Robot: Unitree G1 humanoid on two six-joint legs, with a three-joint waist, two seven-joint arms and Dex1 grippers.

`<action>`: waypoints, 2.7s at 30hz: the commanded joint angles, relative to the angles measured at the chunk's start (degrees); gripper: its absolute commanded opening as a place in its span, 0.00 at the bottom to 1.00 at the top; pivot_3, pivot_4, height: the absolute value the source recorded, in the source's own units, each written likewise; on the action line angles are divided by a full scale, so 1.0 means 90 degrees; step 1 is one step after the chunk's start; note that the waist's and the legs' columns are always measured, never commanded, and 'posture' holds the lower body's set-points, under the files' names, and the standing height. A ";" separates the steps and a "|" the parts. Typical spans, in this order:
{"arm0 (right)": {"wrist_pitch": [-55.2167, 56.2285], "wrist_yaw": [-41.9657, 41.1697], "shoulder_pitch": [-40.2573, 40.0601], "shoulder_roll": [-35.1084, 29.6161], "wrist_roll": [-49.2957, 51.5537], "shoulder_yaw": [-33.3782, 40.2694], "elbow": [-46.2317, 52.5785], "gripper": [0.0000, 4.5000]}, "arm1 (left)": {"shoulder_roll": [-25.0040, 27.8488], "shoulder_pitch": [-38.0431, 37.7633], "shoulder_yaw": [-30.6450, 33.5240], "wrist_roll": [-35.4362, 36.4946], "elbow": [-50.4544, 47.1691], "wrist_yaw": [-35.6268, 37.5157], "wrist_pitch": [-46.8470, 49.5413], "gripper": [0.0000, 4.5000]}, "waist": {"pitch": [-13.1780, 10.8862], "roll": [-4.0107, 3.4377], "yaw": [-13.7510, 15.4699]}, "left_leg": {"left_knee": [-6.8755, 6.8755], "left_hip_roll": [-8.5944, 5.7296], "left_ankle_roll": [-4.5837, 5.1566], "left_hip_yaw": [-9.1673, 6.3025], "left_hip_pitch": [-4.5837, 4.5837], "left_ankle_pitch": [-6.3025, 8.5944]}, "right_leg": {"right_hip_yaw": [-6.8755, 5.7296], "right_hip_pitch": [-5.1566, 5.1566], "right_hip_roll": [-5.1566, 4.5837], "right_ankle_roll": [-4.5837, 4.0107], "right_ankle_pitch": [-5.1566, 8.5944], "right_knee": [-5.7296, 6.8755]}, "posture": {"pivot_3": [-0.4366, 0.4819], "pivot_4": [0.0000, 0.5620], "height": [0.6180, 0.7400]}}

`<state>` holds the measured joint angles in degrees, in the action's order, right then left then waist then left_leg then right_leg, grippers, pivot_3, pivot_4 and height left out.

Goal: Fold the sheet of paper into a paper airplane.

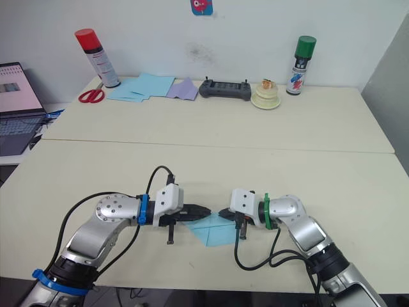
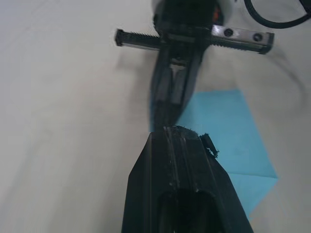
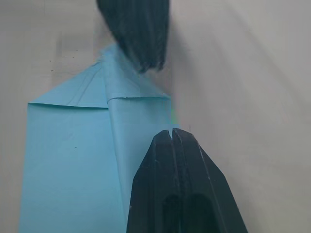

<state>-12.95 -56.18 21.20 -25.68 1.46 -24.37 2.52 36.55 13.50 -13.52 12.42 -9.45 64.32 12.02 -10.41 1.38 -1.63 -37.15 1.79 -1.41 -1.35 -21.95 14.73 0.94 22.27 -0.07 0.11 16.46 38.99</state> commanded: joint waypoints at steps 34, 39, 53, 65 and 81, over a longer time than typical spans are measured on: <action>-0.0060 -0.0137 -0.0276 -0.0380 -0.0022 0.0124 0.0037 0.01 | 0.0459 -0.0876 -0.0277 -0.0622 0.0374 -0.0413 -0.0086 0.00 | 0.0051 0.0001 -0.0001 | 0.0011 0.0004 0.0000 0.0002 0.0023 0.0000 | 0.0003 -0.0012 -0.0004 -0.0002 0.0002 0.0000 | 0.48 0.27 1.00; -0.0032 -0.0139 -0.0338 -0.0399 -0.0064 0.0046 0.0059 0.01 | 0.0453 -0.0895 -0.0280 -0.0587 0.0336 -0.0383 -0.0121 0.00 | 0.0055 0.0002 -0.0001 | 0.0012 0.0005 0.0000 0.0002 0.0027 0.0000 | 0.0003 -0.0014 -0.0004 -0.0004 0.0003 0.0000 | 0.48 0.27 1.00; -0.0977 -0.0048 -0.0099 0.0164 0.0895 0.0217 0.0917 0.36 | 0.0301 -0.0820 -0.0482 -0.0705 0.0553 -0.0456 -0.0260 0.00 | 0.0060 0.0000 0.0000 | 0.0013 0.0009 0.0000 -0.0001 0.0025 0.0000 | 0.0002 -0.0014 -0.0005 -0.0005 0.0005 0.0000 | 0.48 0.27 1.00; -0.1030 -0.0068 -0.0021 0.0377 0.0745 -0.0091 0.0529 0.01 | 0.0400 -0.0692 -0.0429 -0.0696 0.0651 -0.0324 -0.0318 0.00 | 0.0060 -0.0001 -0.0001 | 0.0013 0.0005 0.0000 0.0000 0.0024 0.0000 | 0.0002 -0.0011 -0.0005 -0.0005 0.0005 0.0000 | 0.48 0.27 1.00; -0.1552 -0.0179 0.0044 -0.0082 0.0355 -0.0478 0.0309 0.01 | 0.0309 -0.0581 -0.0526 -0.0740 0.0754 -0.0334 -0.0318 0.00 | 0.0069 -0.0005 -0.0001 | 0.0012 0.0003 0.0000 0.0000 0.0026 0.0000 | 0.0003 -0.0013 -0.0004 -0.0005 0.0005 0.0000 | 0.48 0.27 1.00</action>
<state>-26.23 -57.44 21.90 -24.49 6.77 -27.83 6.30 38.87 9.78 -16.16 8.87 -6.31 61.50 7.87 -9.79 1.33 -1.64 -37.04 1.82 -1.41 -1.36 -21.72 14.73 0.98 22.16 -0.11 0.07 16.50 38.98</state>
